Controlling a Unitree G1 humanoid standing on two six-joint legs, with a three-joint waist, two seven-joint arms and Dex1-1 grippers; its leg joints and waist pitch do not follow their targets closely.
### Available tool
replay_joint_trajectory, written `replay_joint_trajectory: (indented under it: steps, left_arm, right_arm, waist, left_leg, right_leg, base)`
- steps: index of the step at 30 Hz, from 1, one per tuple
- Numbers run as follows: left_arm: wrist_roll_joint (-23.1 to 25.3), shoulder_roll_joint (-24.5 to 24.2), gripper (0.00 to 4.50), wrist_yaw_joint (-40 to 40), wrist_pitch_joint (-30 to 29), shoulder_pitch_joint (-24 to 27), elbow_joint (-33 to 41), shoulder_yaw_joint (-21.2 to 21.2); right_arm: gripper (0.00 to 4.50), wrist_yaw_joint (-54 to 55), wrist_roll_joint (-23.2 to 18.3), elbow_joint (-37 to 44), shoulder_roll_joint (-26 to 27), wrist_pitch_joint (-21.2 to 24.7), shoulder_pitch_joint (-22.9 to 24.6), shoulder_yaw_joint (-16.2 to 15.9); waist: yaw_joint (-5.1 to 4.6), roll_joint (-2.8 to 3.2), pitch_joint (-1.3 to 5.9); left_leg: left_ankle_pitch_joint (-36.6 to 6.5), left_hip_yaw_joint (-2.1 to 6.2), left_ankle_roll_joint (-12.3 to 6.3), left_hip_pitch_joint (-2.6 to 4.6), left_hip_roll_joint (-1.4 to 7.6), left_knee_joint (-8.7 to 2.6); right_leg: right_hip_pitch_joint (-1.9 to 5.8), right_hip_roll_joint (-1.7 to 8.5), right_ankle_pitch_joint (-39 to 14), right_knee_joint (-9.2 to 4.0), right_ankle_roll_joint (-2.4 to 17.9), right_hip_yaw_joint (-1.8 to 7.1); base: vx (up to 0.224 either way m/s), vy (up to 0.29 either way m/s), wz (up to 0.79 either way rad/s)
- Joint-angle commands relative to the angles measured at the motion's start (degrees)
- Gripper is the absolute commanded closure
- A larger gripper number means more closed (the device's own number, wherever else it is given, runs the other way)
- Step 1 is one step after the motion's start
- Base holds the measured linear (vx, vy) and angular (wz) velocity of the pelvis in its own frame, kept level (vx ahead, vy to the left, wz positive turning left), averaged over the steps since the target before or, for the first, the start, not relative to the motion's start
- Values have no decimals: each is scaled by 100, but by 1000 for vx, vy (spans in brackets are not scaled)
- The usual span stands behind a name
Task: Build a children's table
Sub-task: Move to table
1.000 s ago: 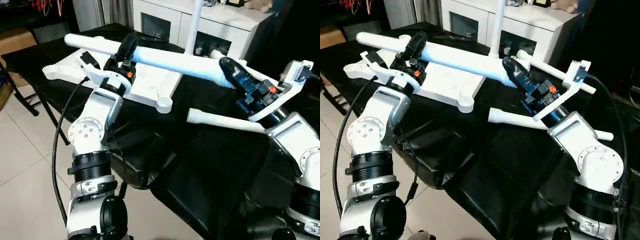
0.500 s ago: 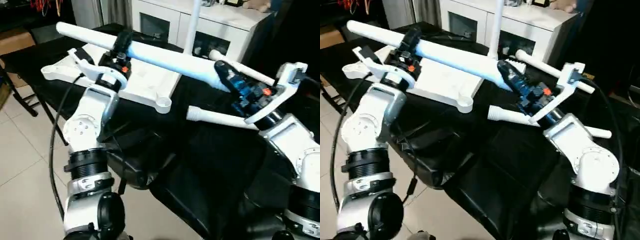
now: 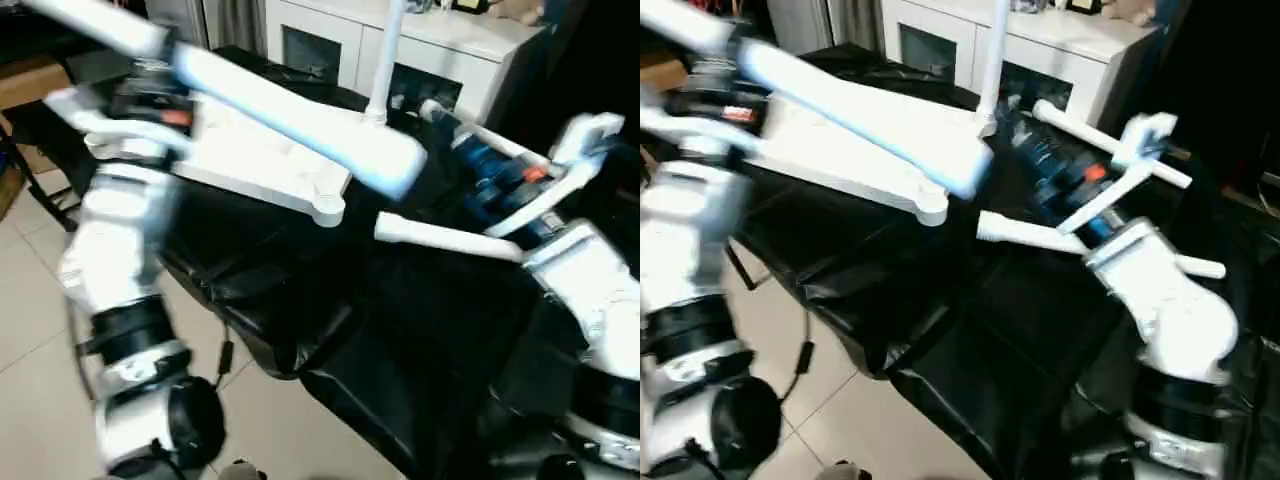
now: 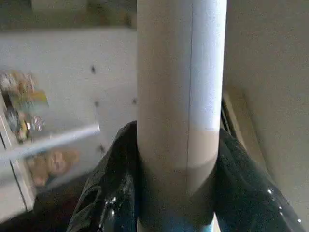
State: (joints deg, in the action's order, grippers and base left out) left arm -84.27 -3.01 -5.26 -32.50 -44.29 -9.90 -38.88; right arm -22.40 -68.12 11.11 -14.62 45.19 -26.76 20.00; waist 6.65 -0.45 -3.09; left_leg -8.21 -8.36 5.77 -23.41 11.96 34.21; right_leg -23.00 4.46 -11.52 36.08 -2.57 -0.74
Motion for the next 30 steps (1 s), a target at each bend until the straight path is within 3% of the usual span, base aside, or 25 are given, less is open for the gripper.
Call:
replay_joint_trajectory:
  steps: [1,7,11,15,21,30]
  left_arm:
    - [-294,18,282,0,171,-209,-29,-111]
    - [-433,-59,282,49,106,-226,-48,-140]
    - [-448,-53,282,49,28,-169,19,-32]
    - [-370,-49,282,-2,-14,-96,60,129]
    - [-203,-81,282,-153,-24,-52,-28,225]
    - [-58,-280,283,-430,174,-102,-535,107]
  right_arm:
    - [0,-98,-134,254,-93,224,125,-128]
    - [0,-119,-116,461,-61,374,173,-482]
    - [0,-77,493,464,-190,359,187,-950]
    - [0,-102,393,451,-115,338,177,-944]
    - [0,-203,300,595,-110,298,173,-998]
    - [0,-274,368,609,-242,289,227,-921]
  waist:
    - [6,-9,415]
    - [-8,-11,409]
    - [-7,-10,400]
    - [4,-20,403]
    - [-3,-20,413]
    - [1,-3,415]
  left_leg:
    - [-1299,-113,434,158,-63,-407]
    - [-1362,-112,482,152,-69,-411]
    - [-1366,-105,546,144,-63,-424]
    - [-1424,-108,552,150,-61,-422]
    - [-1311,-108,523,143,-63,-415]
    - [-1349,-102,532,152,-66,-418]
  right_leg:
    - [246,104,-979,-472,444,42]
    - [242,116,-1133,-473,475,42]
    - [236,115,-1173,-477,390,45]
    - [220,122,-1276,-481,343,50]
    - [239,114,-1017,-459,390,46]
    - [236,115,-1070,-470,372,49]
  base:
    - [0,0,0]
    - [0,0,0]
    - [0,0,0]
    - [0,0,0]
    - [0,0,0]
    - [0,0,0]
